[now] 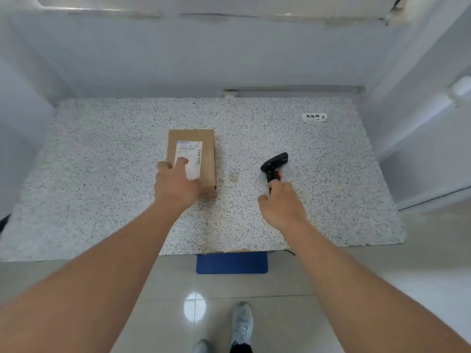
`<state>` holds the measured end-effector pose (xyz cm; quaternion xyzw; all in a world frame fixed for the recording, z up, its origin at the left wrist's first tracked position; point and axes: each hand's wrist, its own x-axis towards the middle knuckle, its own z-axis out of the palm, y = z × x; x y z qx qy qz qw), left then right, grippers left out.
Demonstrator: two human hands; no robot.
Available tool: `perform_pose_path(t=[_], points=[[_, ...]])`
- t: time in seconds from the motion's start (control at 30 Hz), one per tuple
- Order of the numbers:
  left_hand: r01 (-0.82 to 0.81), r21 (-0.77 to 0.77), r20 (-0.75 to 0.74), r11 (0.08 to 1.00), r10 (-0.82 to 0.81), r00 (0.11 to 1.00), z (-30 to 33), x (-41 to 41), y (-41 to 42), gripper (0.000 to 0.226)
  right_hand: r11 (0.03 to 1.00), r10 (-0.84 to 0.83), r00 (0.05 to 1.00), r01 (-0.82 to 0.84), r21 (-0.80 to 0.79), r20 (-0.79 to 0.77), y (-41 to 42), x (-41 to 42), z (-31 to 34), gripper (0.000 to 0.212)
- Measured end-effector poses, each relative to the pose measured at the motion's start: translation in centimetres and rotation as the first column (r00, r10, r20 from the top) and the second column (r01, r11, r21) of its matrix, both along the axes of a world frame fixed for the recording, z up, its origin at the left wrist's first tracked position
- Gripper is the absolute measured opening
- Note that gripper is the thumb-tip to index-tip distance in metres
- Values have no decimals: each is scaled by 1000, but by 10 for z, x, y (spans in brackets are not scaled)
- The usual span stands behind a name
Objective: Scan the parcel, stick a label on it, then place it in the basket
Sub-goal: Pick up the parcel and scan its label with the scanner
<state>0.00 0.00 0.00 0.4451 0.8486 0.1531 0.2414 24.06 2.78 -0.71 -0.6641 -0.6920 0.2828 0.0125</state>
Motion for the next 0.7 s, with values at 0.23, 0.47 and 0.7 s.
perform_pose_path(t=[0.23, 0.47, 0.7], points=[[-250, -87, 131, 964, 260, 957, -46, -16, 23, 135, 1000, -18, 990, 17, 7, 137, 38, -5, -36, 45], [-299, -167, 55, 939, 312, 949, -53, -14, 34, 125, 993, -119, 979, 115, 35, 167, 58, -15, -66, 47], [-216, 26, 219, 976, 205, 954, -55, 3, 47, 118, 980, -199, 970, 194, 52, 137, 68, -14, -94, 69]])
